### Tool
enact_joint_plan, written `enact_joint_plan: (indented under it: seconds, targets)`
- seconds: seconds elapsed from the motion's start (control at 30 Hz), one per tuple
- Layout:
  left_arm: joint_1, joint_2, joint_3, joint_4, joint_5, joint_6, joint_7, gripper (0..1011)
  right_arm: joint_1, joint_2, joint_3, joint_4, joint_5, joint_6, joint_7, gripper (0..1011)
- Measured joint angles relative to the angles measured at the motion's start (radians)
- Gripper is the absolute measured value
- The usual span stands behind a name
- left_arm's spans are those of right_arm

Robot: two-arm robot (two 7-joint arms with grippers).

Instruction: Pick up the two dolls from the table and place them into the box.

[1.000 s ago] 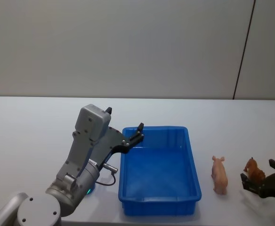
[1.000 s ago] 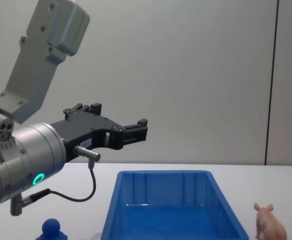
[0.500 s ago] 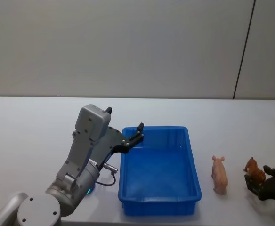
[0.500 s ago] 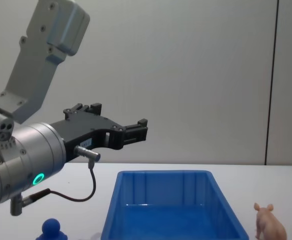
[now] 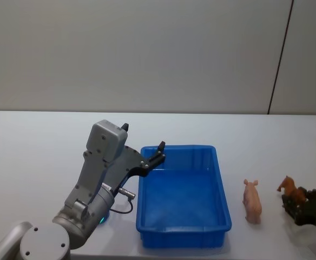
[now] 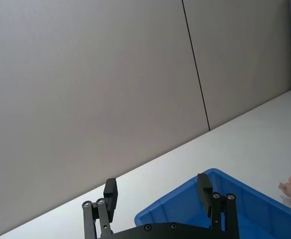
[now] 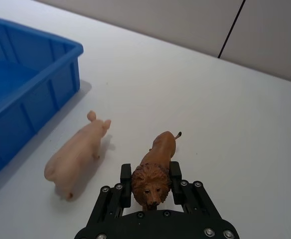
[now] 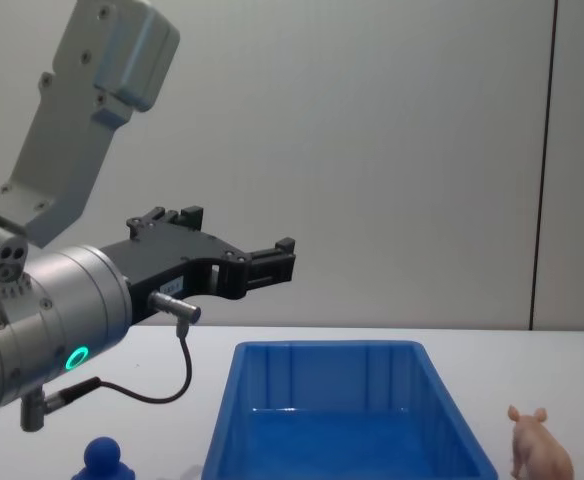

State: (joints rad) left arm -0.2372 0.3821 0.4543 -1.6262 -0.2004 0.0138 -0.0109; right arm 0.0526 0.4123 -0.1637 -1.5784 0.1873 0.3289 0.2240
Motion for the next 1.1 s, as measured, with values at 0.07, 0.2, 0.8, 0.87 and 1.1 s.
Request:
enact_joint_plan:
  seconds: [0.07,0.2,0.8,0.87,1.1]
  targets:
    - [0.0,0.0,0.0,0.0,0.0,0.0,0.0,1004,0.0,-0.001,0.001,-0.004,0.004,-0.009,-0.003,430]
    - [0.0,0.0,0.0,0.0,0.0,0.0,0.0,1004,-0.002,-0.004,0.004,-0.019,0.016,-0.037,-0.013,430]
    - [0.0,0.0,0.0,0.0,0.0,0.0,0.0,1004,0.022,-0.051,-0.019,-0.129,0.055,-0.122,0.019,429]
    - [0.0,0.0,0.0,0.0,0.0,0.0,0.0,1004,0.029,-0.062,-0.029,-0.138,0.052,-0.114,0.035,429]
    - [0.0,0.0,0.0,0.0,0.0,0.0,0.0,1004,0.054,-0.102,-0.069,-0.15,0.026,-0.062,0.084,430]
